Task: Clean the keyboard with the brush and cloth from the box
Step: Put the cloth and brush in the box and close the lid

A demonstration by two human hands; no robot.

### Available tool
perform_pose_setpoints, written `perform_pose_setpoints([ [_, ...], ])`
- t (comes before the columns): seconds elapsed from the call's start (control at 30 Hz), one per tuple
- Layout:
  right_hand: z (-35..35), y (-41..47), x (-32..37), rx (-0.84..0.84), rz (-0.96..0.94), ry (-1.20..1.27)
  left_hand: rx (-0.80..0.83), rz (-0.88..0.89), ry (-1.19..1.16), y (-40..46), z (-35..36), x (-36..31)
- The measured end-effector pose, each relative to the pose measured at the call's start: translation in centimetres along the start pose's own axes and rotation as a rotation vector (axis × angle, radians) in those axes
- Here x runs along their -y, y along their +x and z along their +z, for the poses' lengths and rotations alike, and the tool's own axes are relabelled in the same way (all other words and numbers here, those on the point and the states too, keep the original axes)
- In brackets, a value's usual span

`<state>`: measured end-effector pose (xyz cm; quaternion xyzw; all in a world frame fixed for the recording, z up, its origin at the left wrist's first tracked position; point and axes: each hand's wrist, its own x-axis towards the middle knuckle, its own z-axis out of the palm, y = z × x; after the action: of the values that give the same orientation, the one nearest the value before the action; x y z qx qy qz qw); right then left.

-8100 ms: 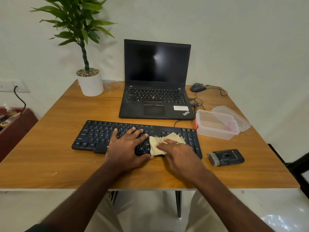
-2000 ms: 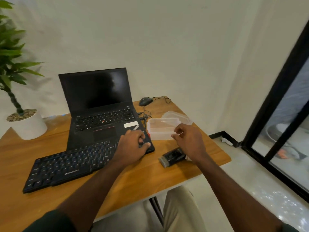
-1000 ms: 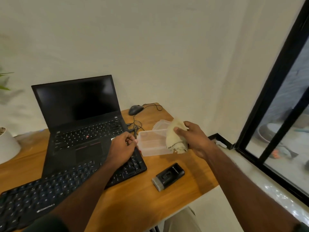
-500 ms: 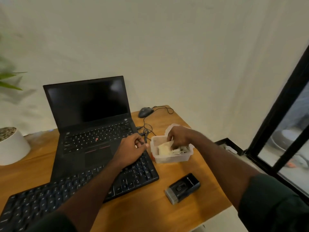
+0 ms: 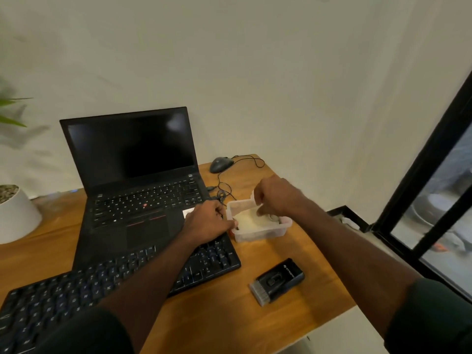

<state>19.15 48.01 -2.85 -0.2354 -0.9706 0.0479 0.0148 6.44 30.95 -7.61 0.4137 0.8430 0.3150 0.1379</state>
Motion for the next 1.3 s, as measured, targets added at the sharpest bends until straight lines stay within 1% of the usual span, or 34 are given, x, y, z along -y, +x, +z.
perform_pose_setpoints([
  [0.07,0.5,-0.3,0.1,0.167,-0.04,-0.01,-0.006,-0.004,-0.002,0.0,0.1,0.0],
  [0.13,1.5,-0.7,0.2,0.221,-0.071,-0.068,-0.005,0.002,0.015,0.0,0.2,0.0],
  [0.2,1.8,-1.0,-0.1,0.169,-0.056,0.004,-0.006,0.008,0.021,-0.2,0.2,-0.1],
  [0.27,1.3,-1.8,-0.2,0.068,-0.051,0.095,-0.021,0.017,0.027,-0.3,0.0,-0.1],
  [0.33,0.5,-3.2,-0.2,-0.017,-0.083,0.19,-0.041,0.037,0.02,-0.6,-0.1,0.1],
  [0.4,0.1,-5.3,-0.3,-0.062,-0.142,0.332,-0.066,0.058,-0.01,-1.0,-0.1,0.3],
  [0.47,0.3,-7.6,-0.5,-0.034,-0.197,0.45,-0.088,0.104,-0.016,-1.6,-0.1,0.3],
  [0.53,0.7,-9.5,-0.9,0.056,-0.216,0.505,-0.088,0.151,-0.005,-2.4,0.1,0.2],
  [0.63,1.0,-11.5,-1.1,0.266,-0.207,0.463,-0.068,0.162,0.003,-3.5,0.4,0.0],
  [0.73,1.6,-12.5,-0.8,0.441,-0.2,0.339,-0.066,0.154,-0.002,-4.3,0.8,-0.1],
  [0.8,2.3,-12.7,-0.6,0.47,-0.21,0.232,-0.058,0.152,-0.004,-4.8,0.8,-0.1],
  [0.87,2.8,-12.9,-0.3,0.467,-0.222,0.183,-0.053,0.158,0.0,-5.1,0.8,-0.2],
  [1.0,3.4,-13.3,-0.1,0.433,-0.199,0.223,-0.055,0.147,-0.014,-5.8,0.3,-0.4],
  [1.07,4.0,-13.5,-0.2,0.366,-0.149,0.351,-0.058,0.137,-0.032,-5.9,0.2,-0.6],
  [1.1,4.1,-13.6,-0.2,0.331,-0.108,0.486,-0.061,0.136,-0.037,-5.9,0.1,-0.7],
  [1.2,4.2,-14.3,0.8,0.21,0.03,1.11,-0.063,0.133,-0.044,-6.0,0.0,-0.8],
  [1.23,4.1,-14.5,1.2,0.148,0.067,1.254,-0.064,0.134,-0.044,-6.0,-0.1,-0.9],
  [1.3,3.7,-14.3,2.0,0.04,0.118,1.395,-0.07,0.139,-0.039,-5.9,-0.2,-1.0],
])
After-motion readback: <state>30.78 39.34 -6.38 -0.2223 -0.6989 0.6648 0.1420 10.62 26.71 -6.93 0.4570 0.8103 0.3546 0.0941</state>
